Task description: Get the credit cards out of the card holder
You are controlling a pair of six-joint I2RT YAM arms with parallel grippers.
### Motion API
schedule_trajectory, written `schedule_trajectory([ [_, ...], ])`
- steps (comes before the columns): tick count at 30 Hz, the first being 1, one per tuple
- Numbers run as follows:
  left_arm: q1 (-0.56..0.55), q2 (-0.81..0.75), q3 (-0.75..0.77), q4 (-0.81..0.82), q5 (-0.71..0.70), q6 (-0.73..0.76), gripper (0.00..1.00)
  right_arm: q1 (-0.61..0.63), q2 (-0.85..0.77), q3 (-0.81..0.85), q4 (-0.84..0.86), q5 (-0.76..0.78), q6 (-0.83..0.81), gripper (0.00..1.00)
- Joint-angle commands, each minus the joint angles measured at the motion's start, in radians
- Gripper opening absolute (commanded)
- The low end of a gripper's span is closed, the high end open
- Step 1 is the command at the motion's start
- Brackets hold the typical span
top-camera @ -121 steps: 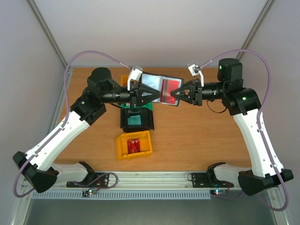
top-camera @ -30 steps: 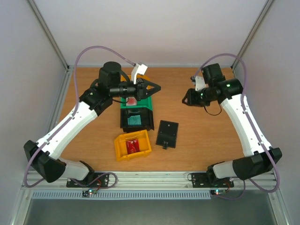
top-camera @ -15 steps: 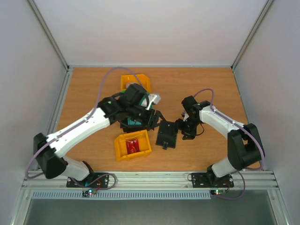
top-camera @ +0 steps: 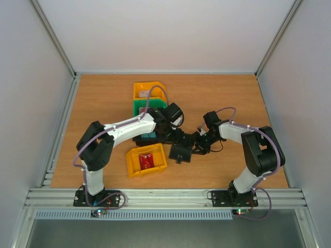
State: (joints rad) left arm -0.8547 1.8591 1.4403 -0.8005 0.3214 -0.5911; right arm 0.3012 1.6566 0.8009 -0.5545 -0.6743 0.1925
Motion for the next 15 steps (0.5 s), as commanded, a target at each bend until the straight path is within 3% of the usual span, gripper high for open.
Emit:
schedule_trajectory([
  [1,-0.006,0.043,0.048,0.025,-0.035,-0.021,0.64,-0.036,0.038,-0.092,0.118,0.075,0.013,0.50],
  [15,-0.032,0.172,0.018,0.031,-0.067,-0.042,0.71,-0.056,0.009,-0.065,0.106,0.113,-0.086,0.45],
])
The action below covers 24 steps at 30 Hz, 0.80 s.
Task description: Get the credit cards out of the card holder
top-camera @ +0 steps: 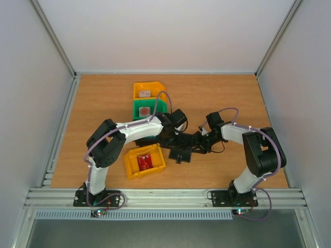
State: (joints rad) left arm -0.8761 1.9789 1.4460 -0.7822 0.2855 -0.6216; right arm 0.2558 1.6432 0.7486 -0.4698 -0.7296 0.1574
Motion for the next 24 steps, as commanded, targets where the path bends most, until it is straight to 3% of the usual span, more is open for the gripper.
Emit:
schedule_trajectory([
  [1,-0.011,0.066,0.010,0.017,-0.028,-0.016,0.70,-0.010,0.019,-0.015,0.025,0.168,-0.059,0.45],
  [5,-0.012,0.100,0.001,0.060,-0.014,-0.015,0.67,-0.010,-0.005,-0.022,0.042,0.157,-0.075,0.43],
  [11,-0.012,0.148,0.000,0.109,0.006,0.016,0.52,-0.010,-0.005,-0.045,0.160,0.041,-0.037,0.35],
  [19,-0.026,0.145,-0.012,0.169,0.006,0.024,0.52,-0.007,-0.017,-0.072,0.273,-0.088,0.033,0.21],
  [24,-0.029,0.156,-0.003,0.193,-0.001,0.035,0.52,0.013,-0.092,-0.069,0.234,-0.118,0.031,0.12],
])
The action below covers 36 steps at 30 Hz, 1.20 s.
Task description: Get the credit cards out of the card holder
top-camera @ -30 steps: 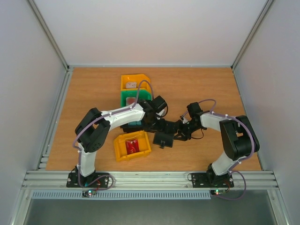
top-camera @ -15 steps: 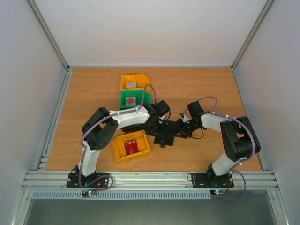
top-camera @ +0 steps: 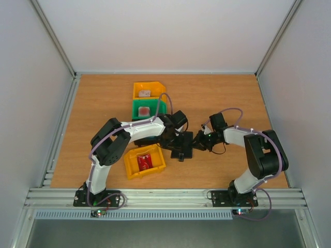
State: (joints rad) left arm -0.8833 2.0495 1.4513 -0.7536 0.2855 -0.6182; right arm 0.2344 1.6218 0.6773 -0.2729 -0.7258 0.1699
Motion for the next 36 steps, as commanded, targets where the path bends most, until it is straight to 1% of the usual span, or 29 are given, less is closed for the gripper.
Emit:
schedule_trajectory([
  [1,-0.023,0.083,-0.009,0.170,-0.004,0.035,0.52,0.037,-0.091,0.003,0.020,-0.118,0.016,0.08],
  [2,-0.022,0.080,-0.008,0.175,-0.003,0.039,0.51,0.037,-0.110,0.003,0.000,-0.111,0.015,0.03],
  [3,-0.022,0.076,-0.007,0.180,0.002,0.042,0.51,0.037,-0.131,0.004,-0.020,-0.103,0.011,0.01],
  [6,-0.023,0.027,0.000,0.196,0.044,0.063,0.55,0.027,-0.204,0.030,-0.115,-0.056,-0.003,0.01],
  [8,-0.023,-0.036,-0.005,0.221,0.073,0.093,0.62,0.011,-0.235,0.069,-0.229,-0.009,-0.010,0.01],
  [10,-0.023,-0.128,-0.023,0.263,0.099,0.128,0.72,-0.006,-0.262,0.115,-0.363,0.033,-0.007,0.01],
  [12,-0.023,-0.228,-0.053,0.318,0.126,0.186,0.81,-0.010,-0.297,0.152,-0.439,0.059,0.011,0.01],
  [15,-0.023,-0.372,-0.099,0.385,0.163,0.284,0.87,-0.014,-0.342,0.229,-0.574,0.106,0.056,0.01],
  [16,-0.023,-0.420,-0.128,0.402,0.170,0.340,0.89,-0.019,-0.356,0.258,-0.618,0.121,0.079,0.01],
  [17,-0.023,-0.472,-0.158,0.429,0.167,0.429,0.90,-0.022,-0.371,0.284,-0.652,0.132,0.103,0.01],
  [19,-0.023,-0.577,-0.256,0.521,0.114,0.582,0.93,-0.031,-0.403,0.335,-0.701,0.136,0.157,0.01],
  [20,-0.023,-0.626,-0.308,0.571,0.084,0.663,0.98,-0.036,-0.416,0.362,-0.722,0.135,0.185,0.01],
  [21,-0.023,-0.667,-0.358,0.611,0.068,0.808,0.99,-0.040,-0.426,0.398,-0.749,0.135,0.206,0.01],
  [22,-0.023,-0.701,-0.395,0.644,0.057,0.892,0.99,-0.040,-0.431,0.437,-0.777,0.141,0.225,0.01],
  [24,-0.023,-0.743,-0.424,0.654,0.034,1.097,0.99,-0.040,-0.430,0.551,-0.842,0.161,0.263,0.01],
  [26,-0.028,-0.751,-0.416,0.657,-0.005,1.197,0.99,-0.040,-0.427,0.636,-0.890,0.172,0.311,0.01],
  [28,-0.040,-0.729,-0.386,0.675,-0.079,1.285,0.99,-0.040,-0.427,0.695,-0.901,0.175,0.373,0.01],
  [30,-0.049,-0.682,-0.345,0.724,-0.182,1.351,0.99,-0.040,-0.427,0.738,-0.900,0.178,0.439,0.01],
  [32,-0.051,-0.611,-0.296,0.813,-0.294,1.419,0.99,-0.036,-0.422,0.785,-0.902,0.188,0.490,0.01],
  [34,-0.051,-0.546,-0.215,0.887,-0.424,1.492,0.99,-0.031,-0.406,0.847,-0.928,0.198,0.518,0.01],
  [36,-0.052,-0.490,-0.136,0.911,-0.517,1.526,0.99,-0.025,-0.383,0.907,-0.953,0.196,0.526,0.01],
])
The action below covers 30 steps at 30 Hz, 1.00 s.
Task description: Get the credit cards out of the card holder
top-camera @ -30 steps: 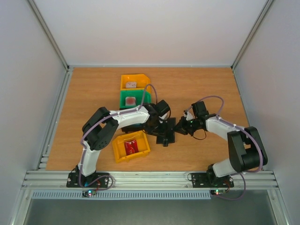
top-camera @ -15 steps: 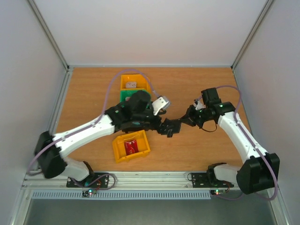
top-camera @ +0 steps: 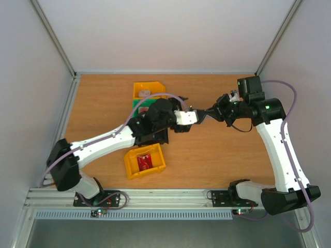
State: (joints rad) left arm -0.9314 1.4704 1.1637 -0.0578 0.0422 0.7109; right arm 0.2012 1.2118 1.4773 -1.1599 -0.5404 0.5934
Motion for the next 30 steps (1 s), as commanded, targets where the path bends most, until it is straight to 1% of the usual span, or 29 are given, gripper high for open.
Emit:
schedule_trajectory([
  [1,-0.003,0.109,0.183,0.205,-0.295,0.200,0.99,0.012,0.041,0.136,-0.078,0.007,0.105,0.01],
  [3,-0.004,0.117,0.214,0.172,-0.275,0.185,0.99,0.015,0.067,0.184,-0.097,-0.007,0.105,0.01],
  [5,-0.006,0.104,0.234,0.128,-0.217,0.160,0.99,0.015,0.088,0.224,-0.104,-0.017,0.106,0.01],
  [6,-0.005,0.092,0.249,0.101,-0.184,0.134,0.94,0.015,0.094,0.237,-0.105,-0.018,0.105,0.01],
  [7,-0.006,0.075,0.262,0.071,-0.138,0.109,0.83,0.015,0.099,0.246,-0.107,-0.020,0.102,0.01],
  [8,-0.006,0.057,0.270,0.033,-0.085,0.089,0.68,0.014,0.105,0.252,-0.110,-0.027,0.100,0.01],
  [9,-0.006,0.036,0.274,0.000,-0.011,0.055,0.47,0.014,0.112,0.256,-0.109,-0.042,0.097,0.01],
  [10,-0.006,0.020,0.283,-0.036,0.047,0.032,0.33,0.014,0.120,0.259,-0.106,-0.060,0.091,0.01],
  [12,-0.005,-0.001,0.321,-0.121,0.124,-0.062,0.08,0.014,0.147,0.287,-0.106,-0.096,0.045,0.01],
  [13,-0.004,-0.002,0.353,-0.172,0.148,-0.102,0.01,0.008,0.168,0.317,-0.115,-0.124,0.002,0.01],
  [14,-0.003,0.001,0.390,-0.232,0.166,-0.166,0.00,0.001,0.196,0.358,-0.124,-0.165,-0.056,0.01],
  [15,0.005,0.009,0.452,-0.334,0.197,-0.259,0.00,-0.008,0.228,0.411,-0.150,-0.212,-0.133,0.02],
  [16,0.019,0.019,0.498,-0.381,0.234,-0.321,0.00,-0.022,0.271,0.484,-0.207,-0.255,-0.212,0.07],
  [17,0.046,0.031,0.536,-0.454,0.282,-0.412,0.00,-0.041,0.320,0.565,-0.291,-0.289,-0.306,0.19],
  [18,0.078,0.039,0.572,-0.516,0.344,-0.485,0.00,-0.064,0.367,0.660,-0.396,-0.314,-0.394,0.36],
  [19,0.115,0.044,0.591,-0.562,0.398,-0.621,0.00,-0.090,0.412,0.754,-0.493,-0.324,-0.473,0.45],
  [20,0.160,0.043,0.593,-0.566,0.465,-0.720,0.00,-0.112,0.456,0.858,-0.570,-0.333,-0.545,0.50],
  [21,0.199,0.040,0.581,-0.561,0.533,-0.853,0.00,-0.135,0.477,0.919,-0.626,-0.347,-0.612,0.53],
  [22,0.222,0.036,0.574,-0.568,0.576,-0.941,0.00,-0.153,0.488,0.957,-0.661,-0.361,-0.663,0.55],
  [23,0.227,0.029,0.566,-0.577,0.605,-1.010,0.00,-0.168,0.485,0.968,-0.677,-0.385,-0.698,0.58],
  [25,0.229,0.003,0.529,-0.561,0.640,-1.023,0.00,-0.187,0.459,0.947,-0.672,-0.395,-0.743,0.64],
  [27,0.234,-0.003,0.511,-0.567,0.652,-1.057,0.00,-0.187,0.420,0.894,-0.632,-0.402,-0.777,0.72],
  [28,0.235,-0.002,0.510,-0.573,0.663,-1.071,0.00,-0.187,0.399,0.857,-0.602,-0.417,-0.783,0.75],
  [29,0.235,0.000,0.511,-0.573,0.684,-1.075,0.00,-0.187,0.375,0.816,-0.565,-0.438,-0.779,0.84],
  [30,0.235,0.002,0.515,-0.578,0.696,-1.071,0.00,-0.187,0.353,0.788,-0.533,-0.451,-0.772,0.88],
])
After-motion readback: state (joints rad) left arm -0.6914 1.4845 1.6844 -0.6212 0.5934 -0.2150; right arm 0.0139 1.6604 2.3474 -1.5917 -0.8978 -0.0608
